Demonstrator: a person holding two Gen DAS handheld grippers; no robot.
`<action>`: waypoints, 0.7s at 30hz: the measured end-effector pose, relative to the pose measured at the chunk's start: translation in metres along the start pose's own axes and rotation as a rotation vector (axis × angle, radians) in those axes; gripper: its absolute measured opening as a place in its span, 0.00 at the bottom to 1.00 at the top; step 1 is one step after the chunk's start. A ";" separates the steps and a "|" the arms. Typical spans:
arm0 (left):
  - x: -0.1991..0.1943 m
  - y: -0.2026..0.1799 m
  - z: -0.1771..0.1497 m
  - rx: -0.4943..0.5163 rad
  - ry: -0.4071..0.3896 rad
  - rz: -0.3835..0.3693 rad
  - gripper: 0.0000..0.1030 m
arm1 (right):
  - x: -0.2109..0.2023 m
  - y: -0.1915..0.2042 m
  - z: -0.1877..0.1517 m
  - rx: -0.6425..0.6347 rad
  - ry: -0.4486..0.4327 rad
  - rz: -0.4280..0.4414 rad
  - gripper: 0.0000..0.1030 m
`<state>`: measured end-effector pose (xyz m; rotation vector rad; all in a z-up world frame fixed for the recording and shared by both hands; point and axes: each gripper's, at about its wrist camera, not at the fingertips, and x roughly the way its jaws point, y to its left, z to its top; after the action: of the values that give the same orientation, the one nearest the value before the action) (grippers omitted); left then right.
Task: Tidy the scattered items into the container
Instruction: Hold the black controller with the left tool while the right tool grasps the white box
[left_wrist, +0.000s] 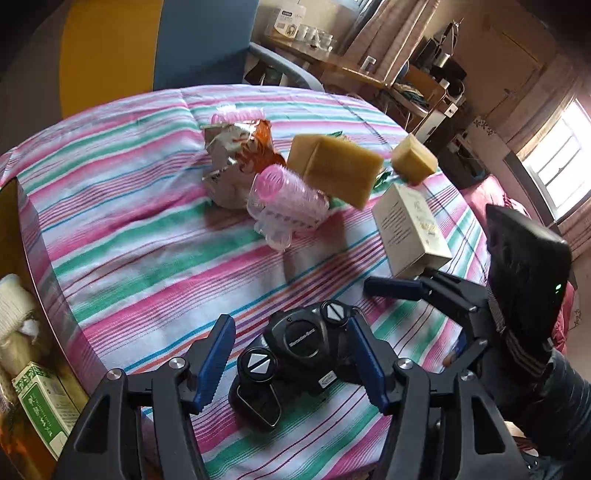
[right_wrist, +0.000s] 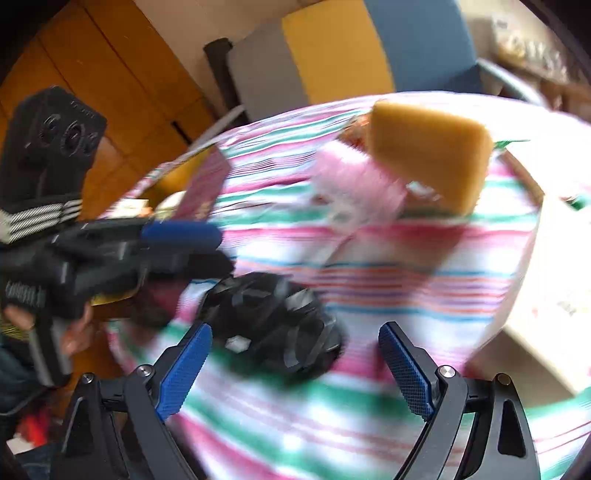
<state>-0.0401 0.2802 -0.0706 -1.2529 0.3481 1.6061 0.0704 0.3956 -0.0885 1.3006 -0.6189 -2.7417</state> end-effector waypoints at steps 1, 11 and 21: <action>0.001 0.001 -0.003 0.006 0.003 -0.016 0.62 | -0.002 -0.002 0.000 -0.001 -0.003 -0.018 0.89; 0.004 -0.023 -0.026 0.121 0.048 -0.050 0.62 | -0.043 -0.021 -0.034 0.036 0.001 0.011 0.93; 0.008 -0.047 -0.055 0.147 0.013 0.061 0.62 | -0.069 -0.037 -0.052 0.120 -0.008 -0.055 0.97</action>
<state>0.0304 0.2646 -0.0841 -1.1510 0.5084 1.5943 0.1583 0.4262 -0.0811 1.3503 -0.7713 -2.7944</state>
